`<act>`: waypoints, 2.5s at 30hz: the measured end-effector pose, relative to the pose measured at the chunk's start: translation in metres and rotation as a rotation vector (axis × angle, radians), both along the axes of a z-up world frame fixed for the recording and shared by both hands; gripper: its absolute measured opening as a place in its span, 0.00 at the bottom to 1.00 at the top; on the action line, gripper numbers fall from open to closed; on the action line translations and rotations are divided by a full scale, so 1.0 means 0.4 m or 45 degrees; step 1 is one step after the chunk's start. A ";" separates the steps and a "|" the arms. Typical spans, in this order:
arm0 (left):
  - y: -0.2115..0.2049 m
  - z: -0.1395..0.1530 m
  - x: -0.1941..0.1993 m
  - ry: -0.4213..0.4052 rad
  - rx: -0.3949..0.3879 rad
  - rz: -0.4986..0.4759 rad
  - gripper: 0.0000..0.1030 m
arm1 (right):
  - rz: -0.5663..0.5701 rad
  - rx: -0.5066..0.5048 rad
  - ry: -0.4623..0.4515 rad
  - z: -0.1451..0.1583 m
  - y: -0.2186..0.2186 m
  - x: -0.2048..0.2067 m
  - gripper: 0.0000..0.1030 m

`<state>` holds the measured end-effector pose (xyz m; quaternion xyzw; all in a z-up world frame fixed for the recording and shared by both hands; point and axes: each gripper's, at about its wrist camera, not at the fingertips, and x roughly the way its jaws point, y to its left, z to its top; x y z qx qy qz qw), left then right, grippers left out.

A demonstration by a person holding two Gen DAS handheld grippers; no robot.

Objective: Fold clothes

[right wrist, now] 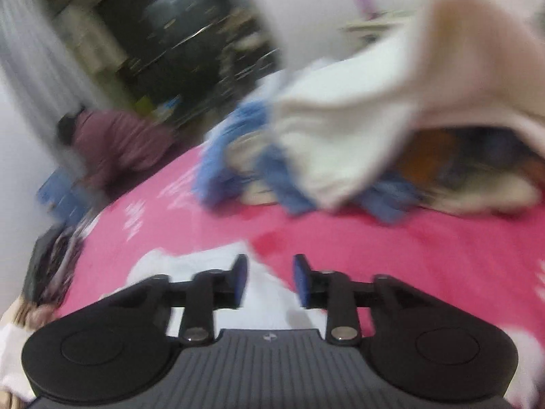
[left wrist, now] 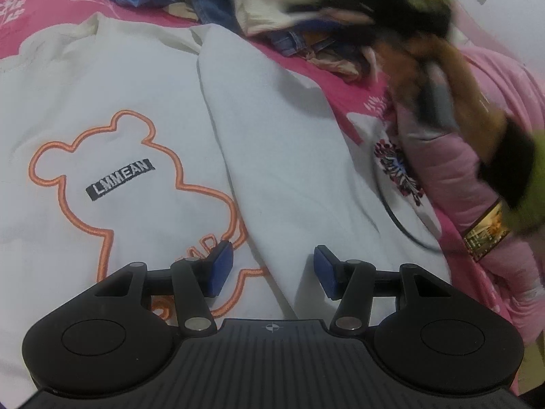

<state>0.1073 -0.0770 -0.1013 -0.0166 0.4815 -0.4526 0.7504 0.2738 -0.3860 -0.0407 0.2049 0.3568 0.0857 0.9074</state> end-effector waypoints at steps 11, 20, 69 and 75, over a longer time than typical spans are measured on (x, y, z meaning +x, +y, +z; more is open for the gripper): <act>0.005 -0.009 0.009 0.034 -0.035 0.016 0.51 | 0.228 -0.141 0.344 -0.140 0.138 0.320 0.03; -0.003 -0.003 0.005 0.030 -0.027 -0.004 0.51 | 0.181 -0.580 0.131 -0.125 0.162 0.292 0.02; 0.141 0.073 0.001 0.151 -0.104 0.294 0.51 | 0.612 -0.509 -0.187 0.149 0.259 -0.609 0.04; 0.094 0.097 0.021 0.000 0.008 0.258 0.51 | 0.032 -0.618 -0.532 0.473 0.037 -0.392 0.04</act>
